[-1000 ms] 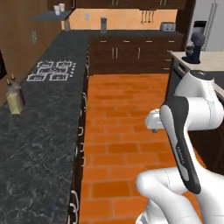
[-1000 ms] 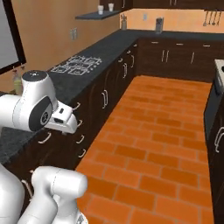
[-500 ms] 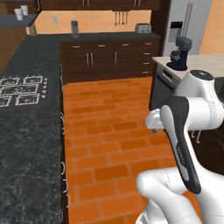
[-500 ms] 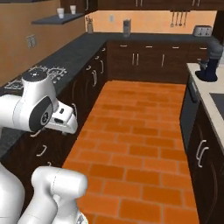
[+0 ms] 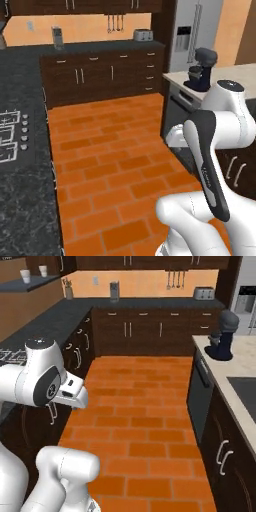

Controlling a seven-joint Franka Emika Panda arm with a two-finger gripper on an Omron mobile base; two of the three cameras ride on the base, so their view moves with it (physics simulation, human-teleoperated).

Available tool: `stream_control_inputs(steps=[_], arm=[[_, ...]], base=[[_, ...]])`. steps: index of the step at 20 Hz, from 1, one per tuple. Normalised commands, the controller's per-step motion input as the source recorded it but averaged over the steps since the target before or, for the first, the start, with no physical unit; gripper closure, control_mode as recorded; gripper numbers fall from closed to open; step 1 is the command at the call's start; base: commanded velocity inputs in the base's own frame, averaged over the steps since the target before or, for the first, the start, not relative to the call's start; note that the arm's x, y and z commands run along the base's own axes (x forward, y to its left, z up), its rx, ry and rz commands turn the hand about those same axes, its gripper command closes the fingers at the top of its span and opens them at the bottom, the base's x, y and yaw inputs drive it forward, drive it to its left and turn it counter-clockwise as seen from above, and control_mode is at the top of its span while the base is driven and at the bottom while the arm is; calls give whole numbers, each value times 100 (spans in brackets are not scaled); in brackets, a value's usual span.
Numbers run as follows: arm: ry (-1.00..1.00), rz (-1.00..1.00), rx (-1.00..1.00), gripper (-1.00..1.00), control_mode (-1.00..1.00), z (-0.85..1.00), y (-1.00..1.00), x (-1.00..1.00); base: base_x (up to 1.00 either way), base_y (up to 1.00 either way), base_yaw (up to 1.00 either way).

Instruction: Navigate to the range hood.

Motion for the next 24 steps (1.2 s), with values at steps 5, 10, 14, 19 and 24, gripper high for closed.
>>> stream_control_inputs(steps=[5,10,14,19,24], arm=[[0,0,0,-100,100,0,0,0],[0,0,0,-100,100,0,0,0],[0,0,0,-100,100,0,0,0],[0,0,0,-100,100,0,0,0],[0,0,0,-100,100,0,0,0]], base=[[100,-4,-4],[100,-2,65],[100,-9,83],[80,-58,77],[16,-38,93]])
